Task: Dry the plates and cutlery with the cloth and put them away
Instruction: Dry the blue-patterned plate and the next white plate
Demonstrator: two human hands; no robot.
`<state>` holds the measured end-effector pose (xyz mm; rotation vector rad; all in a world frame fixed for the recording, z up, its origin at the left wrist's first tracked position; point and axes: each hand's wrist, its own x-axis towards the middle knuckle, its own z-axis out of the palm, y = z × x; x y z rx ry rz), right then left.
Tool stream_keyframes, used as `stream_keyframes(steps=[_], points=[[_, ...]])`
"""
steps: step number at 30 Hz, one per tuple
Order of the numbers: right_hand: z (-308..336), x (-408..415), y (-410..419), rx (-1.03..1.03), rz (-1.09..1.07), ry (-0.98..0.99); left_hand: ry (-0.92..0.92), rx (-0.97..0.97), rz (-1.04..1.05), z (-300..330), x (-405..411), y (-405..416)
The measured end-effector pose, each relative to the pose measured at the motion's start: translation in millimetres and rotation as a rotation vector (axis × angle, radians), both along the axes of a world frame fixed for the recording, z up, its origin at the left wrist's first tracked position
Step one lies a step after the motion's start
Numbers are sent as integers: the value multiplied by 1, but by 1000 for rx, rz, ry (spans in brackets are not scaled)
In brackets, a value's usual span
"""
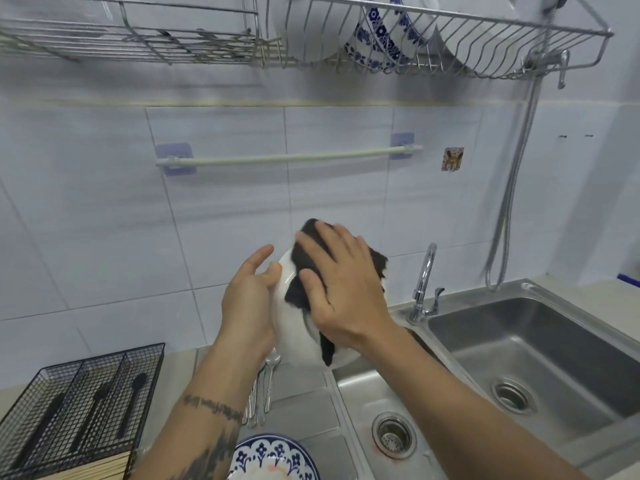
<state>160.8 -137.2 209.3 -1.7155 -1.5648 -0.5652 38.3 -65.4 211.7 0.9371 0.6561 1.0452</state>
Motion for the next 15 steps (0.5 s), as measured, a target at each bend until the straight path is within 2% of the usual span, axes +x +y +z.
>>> stream_keyframes(steps=[2, 4, 6, 11, 15], points=[[6, -1, 6, -29, 42, -102, 1, -2, 1, 0, 3, -3], [7, 5, 9, -22, 41, -48, -6, -15, 21, 1, 4, -4], [-2, 18, 8, 21, 10, 101, -10, -24, 52, 0, 3, -2], [-58, 28, -9, 114, 32, 672, -40, -42, 128, -7, -8, 6], [-93, -11, -20, 176, 22, 812, -102, -104, 136, -5, 0, 5]])
